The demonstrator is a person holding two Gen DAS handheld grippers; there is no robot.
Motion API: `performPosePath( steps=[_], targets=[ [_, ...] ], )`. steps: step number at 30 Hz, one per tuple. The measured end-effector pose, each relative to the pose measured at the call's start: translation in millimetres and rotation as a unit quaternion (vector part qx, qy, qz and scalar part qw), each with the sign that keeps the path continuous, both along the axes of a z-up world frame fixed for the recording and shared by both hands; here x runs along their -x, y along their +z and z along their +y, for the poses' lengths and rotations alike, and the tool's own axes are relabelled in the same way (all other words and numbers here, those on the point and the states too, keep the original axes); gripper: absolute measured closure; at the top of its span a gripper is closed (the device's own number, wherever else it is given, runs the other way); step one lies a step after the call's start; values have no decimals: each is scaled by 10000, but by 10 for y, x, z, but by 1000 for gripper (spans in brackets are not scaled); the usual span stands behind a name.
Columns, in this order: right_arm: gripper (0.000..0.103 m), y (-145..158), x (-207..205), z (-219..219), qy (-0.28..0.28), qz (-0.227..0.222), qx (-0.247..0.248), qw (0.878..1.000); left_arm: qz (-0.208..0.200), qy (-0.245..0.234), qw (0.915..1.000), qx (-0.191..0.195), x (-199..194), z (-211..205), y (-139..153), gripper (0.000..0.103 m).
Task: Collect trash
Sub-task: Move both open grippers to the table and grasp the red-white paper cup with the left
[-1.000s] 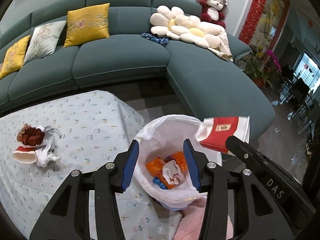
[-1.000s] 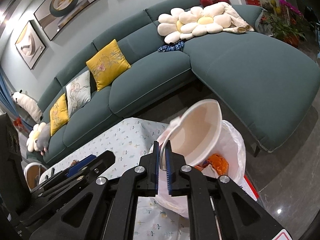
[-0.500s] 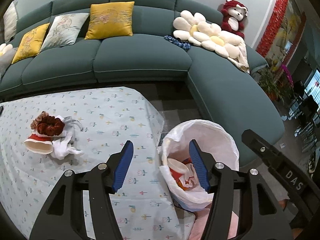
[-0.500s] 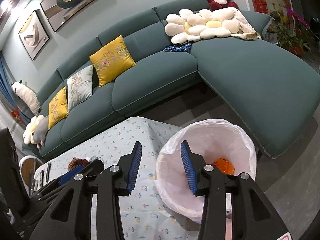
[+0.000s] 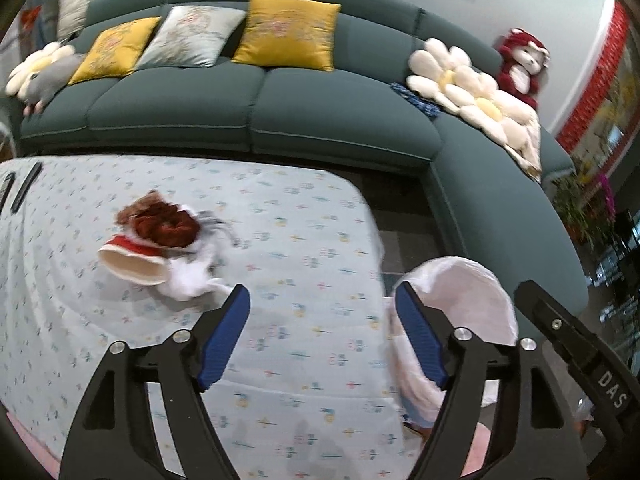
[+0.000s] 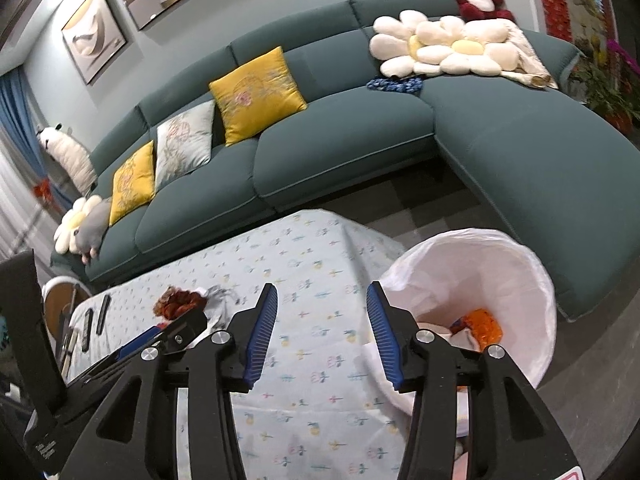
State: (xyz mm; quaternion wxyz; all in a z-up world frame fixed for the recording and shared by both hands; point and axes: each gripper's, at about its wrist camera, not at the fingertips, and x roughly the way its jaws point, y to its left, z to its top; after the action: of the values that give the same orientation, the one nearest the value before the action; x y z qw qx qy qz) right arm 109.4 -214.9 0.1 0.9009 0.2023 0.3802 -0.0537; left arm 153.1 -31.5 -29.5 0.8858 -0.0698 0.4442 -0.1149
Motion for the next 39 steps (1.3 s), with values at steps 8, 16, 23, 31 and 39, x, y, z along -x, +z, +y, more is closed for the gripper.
performPosePath(
  steps=[8, 16, 23, 31, 39],
  targets=[
    [56, -112, -196, 484, 400, 182, 16, 9990, 234, 767, 9968, 20, -112, 736, -210, 19],
    [56, -319, -447, 977, 795, 447, 7, 9958, 525, 1470, 9877, 129, -280, 1420, -429, 15],
    [51, -601, -768, 1355, 987, 748, -48, 9923, 834, 1757, 9808, 112, -548, 1813, -658, 15],
    [51, -991, -1148, 1733, 1227, 1159, -112, 9856, 1318, 1942, 9714, 373, -867, 2017, -960, 25],
    [51, -1381, -1500, 2088, 1506, 1527, 67, 9767, 1595, 1856, 9679, 576, -1053, 2055, -1193, 45]
  ],
)
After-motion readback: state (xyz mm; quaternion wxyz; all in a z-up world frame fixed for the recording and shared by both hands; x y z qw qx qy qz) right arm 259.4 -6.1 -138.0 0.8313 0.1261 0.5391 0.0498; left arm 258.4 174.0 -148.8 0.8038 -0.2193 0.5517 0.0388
